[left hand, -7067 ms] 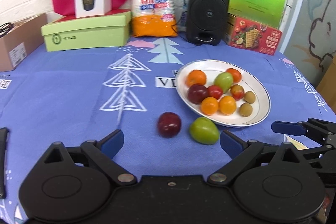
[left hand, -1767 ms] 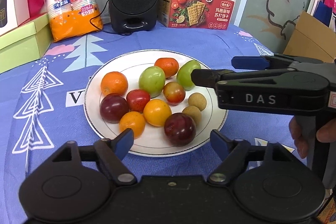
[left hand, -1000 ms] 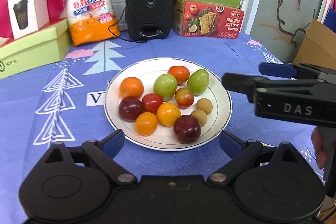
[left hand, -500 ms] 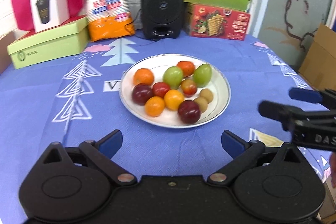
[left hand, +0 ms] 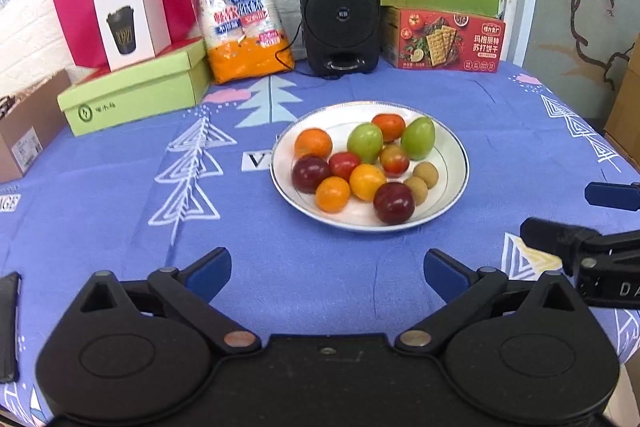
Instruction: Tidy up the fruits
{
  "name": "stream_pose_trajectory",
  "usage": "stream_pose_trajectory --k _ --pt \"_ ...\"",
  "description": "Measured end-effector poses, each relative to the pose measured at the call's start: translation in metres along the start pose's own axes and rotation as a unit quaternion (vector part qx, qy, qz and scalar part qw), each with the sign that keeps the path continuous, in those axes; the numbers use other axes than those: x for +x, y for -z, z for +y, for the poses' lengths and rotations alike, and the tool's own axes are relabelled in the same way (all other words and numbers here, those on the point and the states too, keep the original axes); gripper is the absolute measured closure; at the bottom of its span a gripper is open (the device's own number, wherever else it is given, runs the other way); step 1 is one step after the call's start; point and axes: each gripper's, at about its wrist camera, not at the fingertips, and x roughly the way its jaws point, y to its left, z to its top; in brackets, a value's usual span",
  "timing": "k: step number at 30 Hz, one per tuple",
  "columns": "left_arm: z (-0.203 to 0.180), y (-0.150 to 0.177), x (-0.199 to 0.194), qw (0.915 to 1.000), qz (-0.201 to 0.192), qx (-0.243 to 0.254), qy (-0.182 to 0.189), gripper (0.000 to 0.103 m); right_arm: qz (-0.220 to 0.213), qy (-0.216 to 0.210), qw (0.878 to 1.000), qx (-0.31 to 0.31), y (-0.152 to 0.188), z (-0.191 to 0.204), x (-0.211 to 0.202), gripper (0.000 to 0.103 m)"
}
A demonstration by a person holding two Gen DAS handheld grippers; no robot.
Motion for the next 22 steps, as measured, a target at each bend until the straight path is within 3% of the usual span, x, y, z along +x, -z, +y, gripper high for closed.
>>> stream_pose_trajectory --k 22 --pt "0.003 -0.013 0.015 0.9998 0.002 -0.006 -0.017 0.000 0.018 0.003 1.000 -0.007 -0.007 0.007 0.016 0.000"
